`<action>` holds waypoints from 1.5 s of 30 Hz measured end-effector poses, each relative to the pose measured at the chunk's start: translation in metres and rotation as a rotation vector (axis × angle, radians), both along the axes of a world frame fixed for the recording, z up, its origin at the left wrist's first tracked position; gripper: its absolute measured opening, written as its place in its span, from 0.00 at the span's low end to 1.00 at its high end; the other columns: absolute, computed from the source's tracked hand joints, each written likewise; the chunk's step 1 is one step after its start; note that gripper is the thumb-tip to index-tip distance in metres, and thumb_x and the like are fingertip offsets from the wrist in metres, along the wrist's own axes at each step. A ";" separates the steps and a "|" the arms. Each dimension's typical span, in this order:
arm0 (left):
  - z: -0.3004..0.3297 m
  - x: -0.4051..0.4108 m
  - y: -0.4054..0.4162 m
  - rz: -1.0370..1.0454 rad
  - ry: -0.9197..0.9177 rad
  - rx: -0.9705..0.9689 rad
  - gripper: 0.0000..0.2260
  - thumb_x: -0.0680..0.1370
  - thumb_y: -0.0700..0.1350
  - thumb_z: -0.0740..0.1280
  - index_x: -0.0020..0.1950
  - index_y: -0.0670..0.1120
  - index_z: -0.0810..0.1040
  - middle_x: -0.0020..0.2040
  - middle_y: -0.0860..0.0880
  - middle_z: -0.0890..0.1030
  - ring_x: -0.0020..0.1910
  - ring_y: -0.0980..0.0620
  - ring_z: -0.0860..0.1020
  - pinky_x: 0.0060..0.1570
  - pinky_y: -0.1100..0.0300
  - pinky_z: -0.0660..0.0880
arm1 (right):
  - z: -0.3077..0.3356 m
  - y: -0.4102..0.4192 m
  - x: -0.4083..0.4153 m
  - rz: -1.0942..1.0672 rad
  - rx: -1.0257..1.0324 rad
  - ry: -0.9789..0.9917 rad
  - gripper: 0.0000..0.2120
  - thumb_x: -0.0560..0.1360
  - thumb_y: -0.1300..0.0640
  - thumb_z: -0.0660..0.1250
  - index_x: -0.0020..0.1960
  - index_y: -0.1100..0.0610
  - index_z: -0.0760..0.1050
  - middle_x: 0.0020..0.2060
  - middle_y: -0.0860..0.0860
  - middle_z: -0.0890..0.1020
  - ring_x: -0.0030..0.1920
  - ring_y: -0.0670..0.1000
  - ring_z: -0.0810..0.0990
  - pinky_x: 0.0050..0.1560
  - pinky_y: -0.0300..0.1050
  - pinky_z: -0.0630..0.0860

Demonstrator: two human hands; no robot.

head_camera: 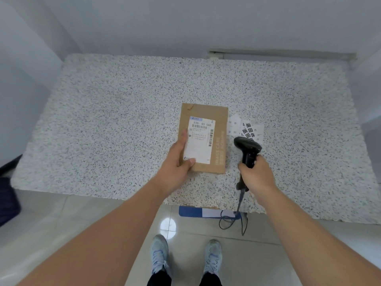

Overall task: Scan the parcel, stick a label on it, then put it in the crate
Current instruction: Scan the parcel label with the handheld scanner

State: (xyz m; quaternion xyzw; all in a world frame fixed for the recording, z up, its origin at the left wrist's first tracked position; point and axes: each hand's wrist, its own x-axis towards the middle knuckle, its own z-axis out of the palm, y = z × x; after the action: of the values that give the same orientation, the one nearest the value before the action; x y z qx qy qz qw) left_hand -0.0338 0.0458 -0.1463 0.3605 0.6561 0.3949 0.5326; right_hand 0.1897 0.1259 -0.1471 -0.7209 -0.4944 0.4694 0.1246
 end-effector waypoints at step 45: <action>0.017 0.007 0.041 0.085 0.257 0.039 0.40 0.82 0.36 0.64 0.83 0.65 0.49 0.75 0.48 0.64 0.73 0.48 0.67 0.73 0.44 0.70 | 0.097 -0.020 -0.031 0.147 0.053 0.387 0.06 0.82 0.59 0.62 0.57 0.51 0.71 0.43 0.54 0.76 0.42 0.51 0.75 0.42 0.50 0.79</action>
State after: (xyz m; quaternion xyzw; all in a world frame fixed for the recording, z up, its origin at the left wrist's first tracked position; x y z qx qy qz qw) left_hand -0.0271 0.0871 -0.1291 0.3901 0.7260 0.3802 0.4197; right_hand 0.1584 0.1058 -0.0497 -0.5758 -0.5247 0.5937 0.2017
